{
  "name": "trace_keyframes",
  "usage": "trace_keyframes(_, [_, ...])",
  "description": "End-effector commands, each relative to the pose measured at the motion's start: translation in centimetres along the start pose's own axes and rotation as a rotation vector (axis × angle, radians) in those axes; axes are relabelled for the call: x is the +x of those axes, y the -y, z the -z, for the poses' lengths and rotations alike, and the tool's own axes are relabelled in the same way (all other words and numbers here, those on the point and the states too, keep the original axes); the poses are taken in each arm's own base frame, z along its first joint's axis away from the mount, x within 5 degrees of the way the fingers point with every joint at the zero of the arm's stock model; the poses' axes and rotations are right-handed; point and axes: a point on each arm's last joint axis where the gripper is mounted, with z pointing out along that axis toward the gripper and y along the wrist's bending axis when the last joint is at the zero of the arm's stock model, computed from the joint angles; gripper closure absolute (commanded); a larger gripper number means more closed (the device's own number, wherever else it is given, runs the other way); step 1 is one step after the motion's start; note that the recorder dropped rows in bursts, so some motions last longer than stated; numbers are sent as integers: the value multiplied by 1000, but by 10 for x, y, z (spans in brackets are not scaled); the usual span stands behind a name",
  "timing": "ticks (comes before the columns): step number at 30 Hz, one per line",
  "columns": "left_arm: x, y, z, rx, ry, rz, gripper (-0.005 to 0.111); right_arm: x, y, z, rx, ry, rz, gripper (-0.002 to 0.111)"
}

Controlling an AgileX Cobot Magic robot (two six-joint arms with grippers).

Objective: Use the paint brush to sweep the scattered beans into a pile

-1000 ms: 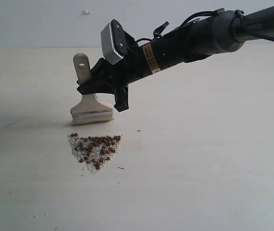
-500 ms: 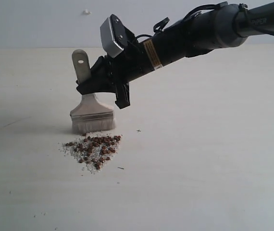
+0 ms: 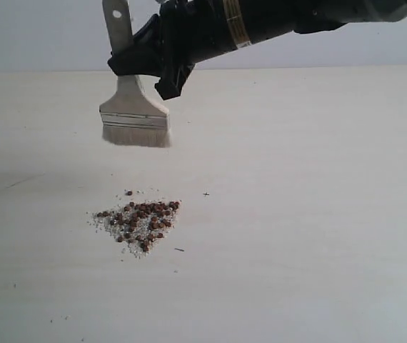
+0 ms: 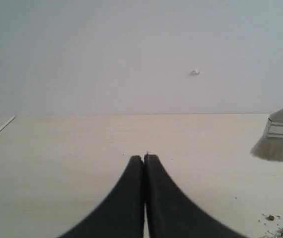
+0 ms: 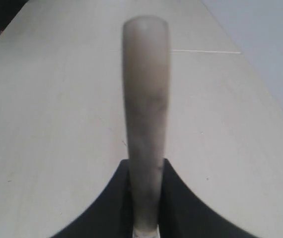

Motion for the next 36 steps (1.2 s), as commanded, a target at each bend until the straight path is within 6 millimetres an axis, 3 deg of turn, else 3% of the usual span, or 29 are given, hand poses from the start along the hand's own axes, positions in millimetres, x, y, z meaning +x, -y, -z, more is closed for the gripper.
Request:
trace_keyframes(1, [1, 0, 0, 5, 3, 8, 107, -5, 3, 1, 28, 17, 19, 108])
trace_keyframes(4, [1, 0, 0, 5, 3, 8, 107, 7, 7, -7, 30, 41, 18, 108])
trace_keyframes(11, [1, 0, 0, 5, 3, 8, 107, 57, 11, -34, -7, -4, 74, 108])
trace_keyframes(17, [1, 0, 0, 5, 3, 8, 107, 65, 3, -35, -103, -55, 26, 108])
trace_keyframes(20, [1, 0, 0, 5, 3, 8, 107, 59, -8, -33, -225, 1, -18, 108])
trace_keyframes(26, [1, 0, 0, 5, 3, 8, 107, 56, -6, -31, -193, -9, -13, 108])
trace_keyframes(32, [1, 0, 0, 5, 3, 7, 107, 4, -5, -4, -79, 21, 77, 108])
trace_keyframes(36, [1, 0, 0, 5, 3, 7, 107, -20, 2, 12, 80, 11, -32, 108])
